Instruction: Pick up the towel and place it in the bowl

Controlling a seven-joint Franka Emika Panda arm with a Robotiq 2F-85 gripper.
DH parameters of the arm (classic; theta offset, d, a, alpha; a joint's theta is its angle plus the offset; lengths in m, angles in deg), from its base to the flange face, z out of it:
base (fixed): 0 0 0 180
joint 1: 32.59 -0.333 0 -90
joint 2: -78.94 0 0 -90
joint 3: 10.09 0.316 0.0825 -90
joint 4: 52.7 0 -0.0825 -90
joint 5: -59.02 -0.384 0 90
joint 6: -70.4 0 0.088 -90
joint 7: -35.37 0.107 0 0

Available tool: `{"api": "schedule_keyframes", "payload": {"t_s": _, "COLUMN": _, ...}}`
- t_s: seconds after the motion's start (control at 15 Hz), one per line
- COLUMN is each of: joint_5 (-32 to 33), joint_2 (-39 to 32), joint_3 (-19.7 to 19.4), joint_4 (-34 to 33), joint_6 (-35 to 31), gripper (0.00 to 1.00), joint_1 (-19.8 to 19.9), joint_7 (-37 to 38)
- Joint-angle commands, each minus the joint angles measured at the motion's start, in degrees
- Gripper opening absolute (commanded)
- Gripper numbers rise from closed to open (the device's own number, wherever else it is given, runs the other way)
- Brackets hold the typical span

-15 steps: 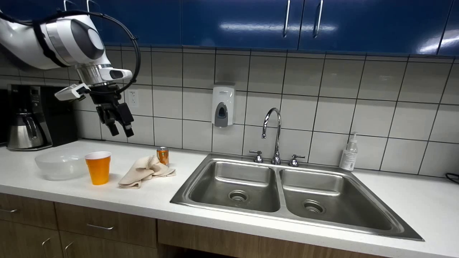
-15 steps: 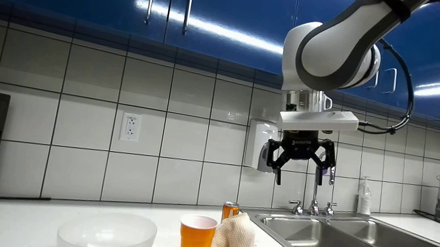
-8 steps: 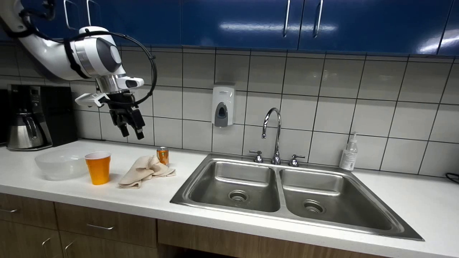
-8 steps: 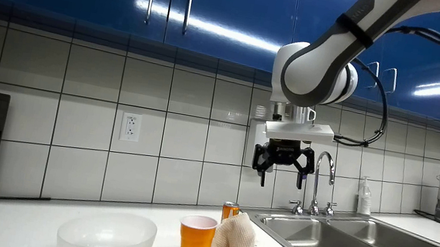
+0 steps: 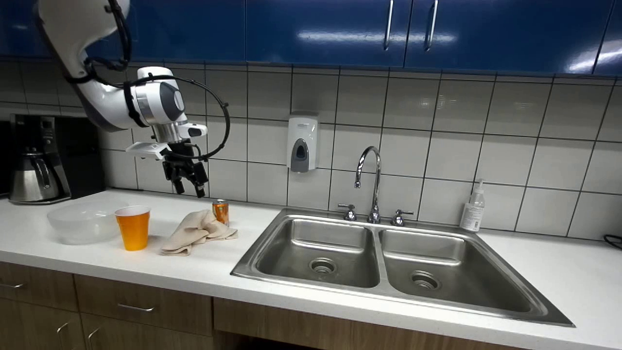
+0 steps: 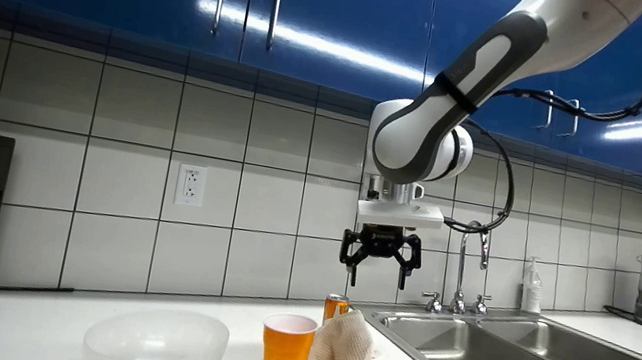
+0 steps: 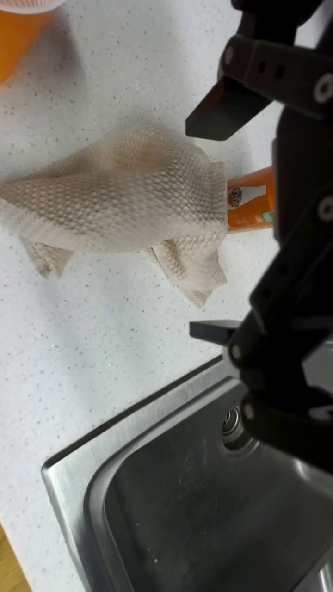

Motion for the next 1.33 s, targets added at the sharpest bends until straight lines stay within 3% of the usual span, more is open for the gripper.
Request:
{"api": "schedule_keyframes", "payload": {"t_s": 0.0, "joint_5": -0.84, "joint_2": -7.35, "joint_3": -2.93, "joint_4": -8.43, "joint_6": 2.22, "gripper": 1.0, "joint_1": -2.96, "joint_7": -2.42}}
{"api": "schedule_keyframes", "payload": {"t_s": 0.47, "joint_5": -4.73, "joint_2": -15.81, "joint_3": -6.1, "joint_4": -15.35, "joint_6": 3.32, "gripper": 1.0, "joint_1": -5.17, "joint_7": -5.49}}
{"api": "schedule_keyframes", "payload": {"t_s": 1.27, "joint_5": -8.88, "joint_2": -20.08, "joint_3": -7.71, "joint_4": -15.48, "joint_6": 4.23, "gripper": 1.0, "joint_1": -6.99, "joint_7": -7.64}}
